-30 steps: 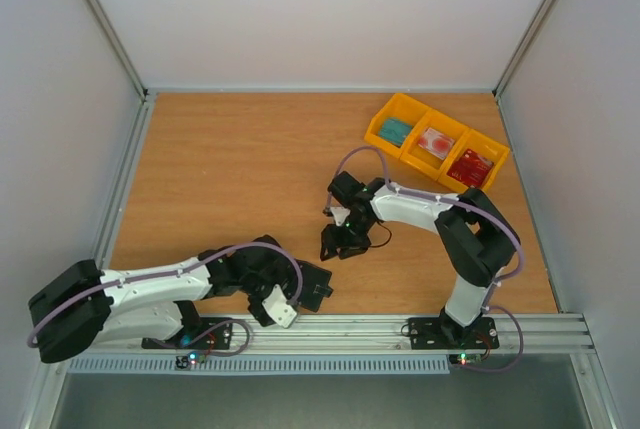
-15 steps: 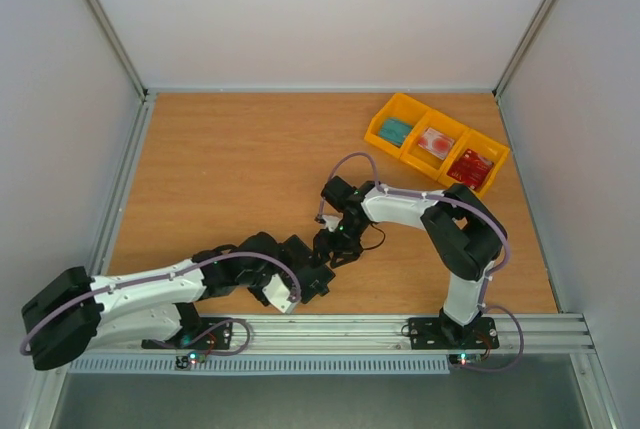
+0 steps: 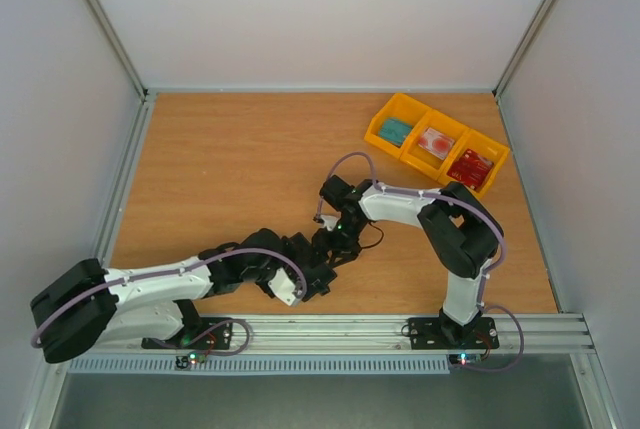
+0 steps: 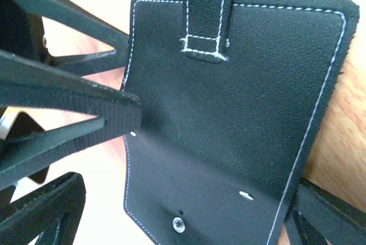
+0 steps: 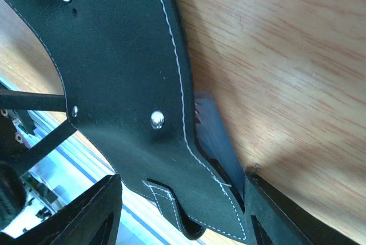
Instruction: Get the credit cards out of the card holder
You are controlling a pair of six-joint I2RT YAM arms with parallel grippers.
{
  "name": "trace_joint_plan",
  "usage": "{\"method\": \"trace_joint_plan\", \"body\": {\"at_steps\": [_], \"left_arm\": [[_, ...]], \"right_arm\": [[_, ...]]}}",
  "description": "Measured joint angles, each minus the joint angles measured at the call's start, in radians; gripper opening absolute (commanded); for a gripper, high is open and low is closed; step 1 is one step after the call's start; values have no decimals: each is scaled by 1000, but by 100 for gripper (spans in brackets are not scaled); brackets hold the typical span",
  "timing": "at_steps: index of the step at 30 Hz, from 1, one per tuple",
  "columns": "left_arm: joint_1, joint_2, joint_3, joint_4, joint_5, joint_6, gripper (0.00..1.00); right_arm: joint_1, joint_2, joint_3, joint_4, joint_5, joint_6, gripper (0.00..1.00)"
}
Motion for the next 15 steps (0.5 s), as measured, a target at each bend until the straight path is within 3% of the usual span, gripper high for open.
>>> {"method": "trace_joint_plan", "body": {"at_steps": [6,11,15], "left_arm": [[10,44,8,19,55,16,78],[11,85,10,63,109,47,62],[14,107,10,77,145,62,35]], "right_arm": [[-1,16,23,-35,-2,-10,59],[-4,17,27,-68,7,-23,59],[-8,17,29,-91,16,-32,58]]}}
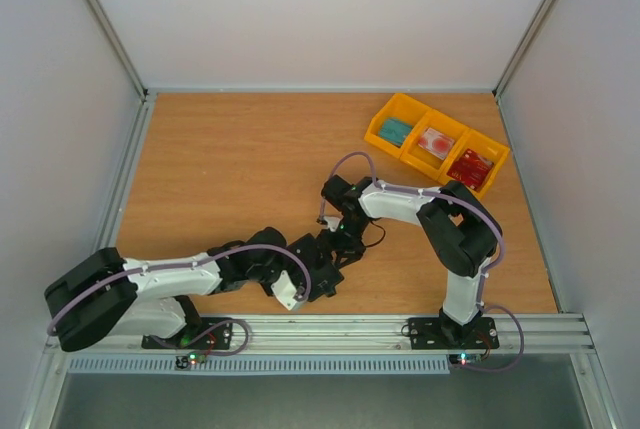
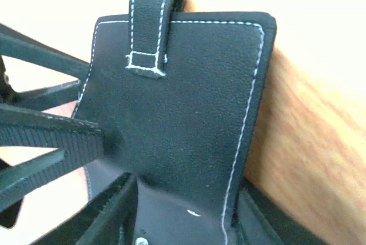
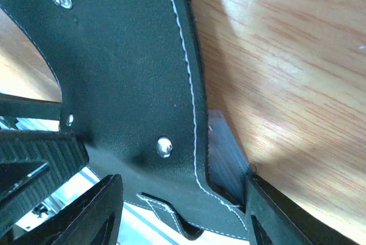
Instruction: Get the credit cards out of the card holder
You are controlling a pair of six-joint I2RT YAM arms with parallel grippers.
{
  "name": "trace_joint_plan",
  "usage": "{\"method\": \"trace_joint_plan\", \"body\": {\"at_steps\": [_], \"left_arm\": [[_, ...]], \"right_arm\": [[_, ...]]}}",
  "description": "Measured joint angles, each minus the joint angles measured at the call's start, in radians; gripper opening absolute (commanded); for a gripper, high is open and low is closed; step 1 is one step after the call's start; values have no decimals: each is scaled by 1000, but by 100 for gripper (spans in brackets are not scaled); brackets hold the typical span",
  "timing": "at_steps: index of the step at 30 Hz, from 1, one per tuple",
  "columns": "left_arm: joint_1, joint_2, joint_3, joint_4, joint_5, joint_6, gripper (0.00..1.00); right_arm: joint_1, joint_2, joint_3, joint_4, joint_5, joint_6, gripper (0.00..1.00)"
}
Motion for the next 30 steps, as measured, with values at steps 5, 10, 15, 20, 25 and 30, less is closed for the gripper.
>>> {"method": "trace_joint_plan", "body": {"at_steps": [5,10,15,20,25,30], "left_arm": [[0,4,-5,-48,29,-11,5],[-4,-45,27,-165,54,-61,0],[5,-86,159,-364,81,-218,0],[46,-100,311,-600,166,-400,0],[103,-58,457,-835,281,-591,0],[155,-13,547,-963,377,-763,0]], "right_arm": [[-1,0,1,-7,2,-13,58],[-7,-14,-9,9,-13,-45,59],[-77,-156,-10,8,-24,-100,59],[-181,-428,2,34,-16,-200,61],[-180,-745,-133,217,-54,-332,63],[-76,-924,-363,390,-62,-475,66]]}}
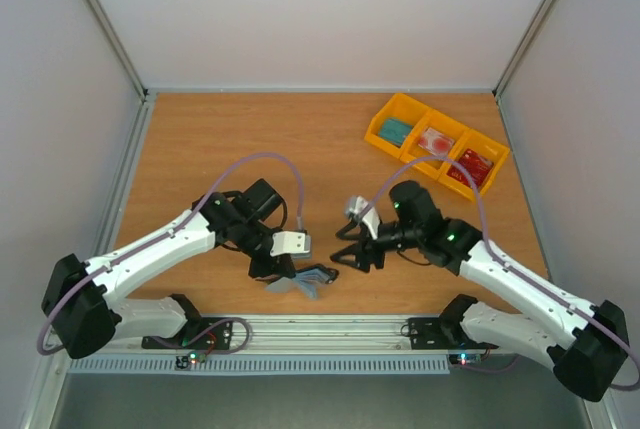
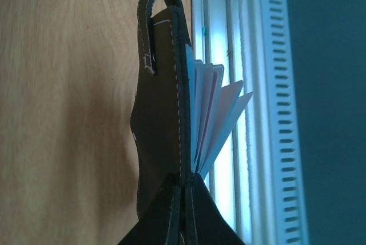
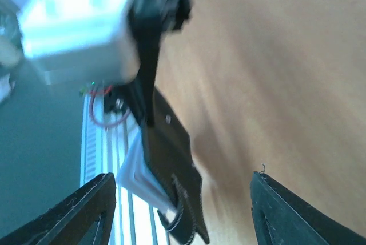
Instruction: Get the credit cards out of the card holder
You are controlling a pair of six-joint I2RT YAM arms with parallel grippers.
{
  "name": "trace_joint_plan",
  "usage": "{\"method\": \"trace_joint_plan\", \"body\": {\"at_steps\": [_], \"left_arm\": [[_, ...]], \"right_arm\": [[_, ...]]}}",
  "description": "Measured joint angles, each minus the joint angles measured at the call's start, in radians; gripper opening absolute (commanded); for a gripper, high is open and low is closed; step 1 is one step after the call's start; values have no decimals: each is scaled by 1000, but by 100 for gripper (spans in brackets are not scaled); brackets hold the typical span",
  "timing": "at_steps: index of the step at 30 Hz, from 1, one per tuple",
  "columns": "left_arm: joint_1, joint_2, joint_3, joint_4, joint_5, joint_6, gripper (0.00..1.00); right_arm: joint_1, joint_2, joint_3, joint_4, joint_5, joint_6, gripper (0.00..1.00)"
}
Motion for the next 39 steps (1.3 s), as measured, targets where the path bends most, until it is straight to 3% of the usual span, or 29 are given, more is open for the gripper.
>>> {"method": "trace_joint_plan", "body": {"at_steps": [8,19,24,26,27,28,30,31,34,35,37,38,39], "left_arm": [[28,5,43,-46,111,-100,0],[29,5,43,-48,160,-99,0],[31,5,42,-43,168,-102,0],[32,5,42,-41,171,-103,0],[32,4,42,-40,172,-103,0],[32,4,42,-39,174,-106,0],[32,0,39,-33,175,-109,0],[32,-3,38,-31,175,-110,0],[49,-17,34,-22,167,-116,0],[51,-21,31,-16,171,-121,5],[55,-34,24,9,166,-140,55],[59,-42,18,31,157,-154,70],[65,-50,11,56,142,-179,78]], "right_arm": [[104,105,-78,53,46,-188,73],[198,129,-76,16,46,-362,73],[219,167,-76,24,47,-376,68],[232,193,-76,42,53,-375,57],[237,205,-76,56,58,-373,45],[240,214,-77,71,64,-371,27],[242,218,-77,97,70,-362,6],[242,217,-77,106,69,-359,2],[245,201,-85,111,54,-334,1],[247,195,-85,108,56,-325,1],[246,181,-84,96,72,-299,1],[245,174,-80,84,86,-282,1],[240,169,-76,75,100,-267,1]]}}
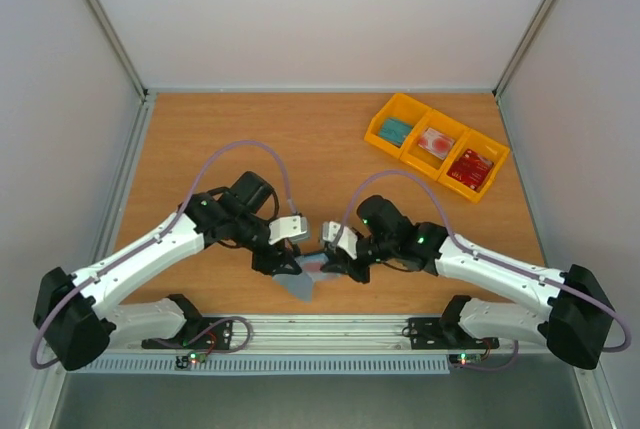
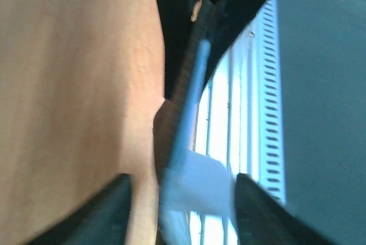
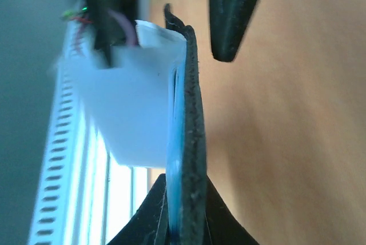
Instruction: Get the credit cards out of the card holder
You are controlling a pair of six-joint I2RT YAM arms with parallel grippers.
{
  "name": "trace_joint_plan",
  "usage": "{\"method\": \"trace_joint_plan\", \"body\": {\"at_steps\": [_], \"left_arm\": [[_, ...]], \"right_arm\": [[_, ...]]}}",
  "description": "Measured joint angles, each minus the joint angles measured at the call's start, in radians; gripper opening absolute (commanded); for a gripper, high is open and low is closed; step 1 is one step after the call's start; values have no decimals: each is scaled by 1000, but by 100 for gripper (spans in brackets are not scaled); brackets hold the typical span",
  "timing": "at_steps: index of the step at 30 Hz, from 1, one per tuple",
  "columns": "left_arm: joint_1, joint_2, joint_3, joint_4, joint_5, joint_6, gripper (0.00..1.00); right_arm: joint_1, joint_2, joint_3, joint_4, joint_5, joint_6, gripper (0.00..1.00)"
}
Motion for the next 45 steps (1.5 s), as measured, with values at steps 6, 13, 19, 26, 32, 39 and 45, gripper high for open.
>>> {"method": "trace_joint_plan", "body": {"at_steps": [6,13,19,26,32,39,45], "left_arm": [[38,-83,-24,190,-116,-105,89],[42,-232,-48,418,-76,-165,71],[41,-228,-159,698,6,-454,62],[41,-198,-229,951,2,-726,53],[43,-240,-229,967,10,-783,39],[76,-293,-227,955,84,-746,31],[100,-312,-227,946,138,-739,31]], "right_arm": [[-177,45,182,-169,271,222,1],[-313,206,432,-423,657,419,1],[-306,183,456,-429,350,464,1],[-304,97,427,-267,5,476,1],[-311,-6,337,-97,-237,478,1],[-312,-16,324,-25,-361,443,2],[-318,-45,325,-43,-385,355,2]]}}
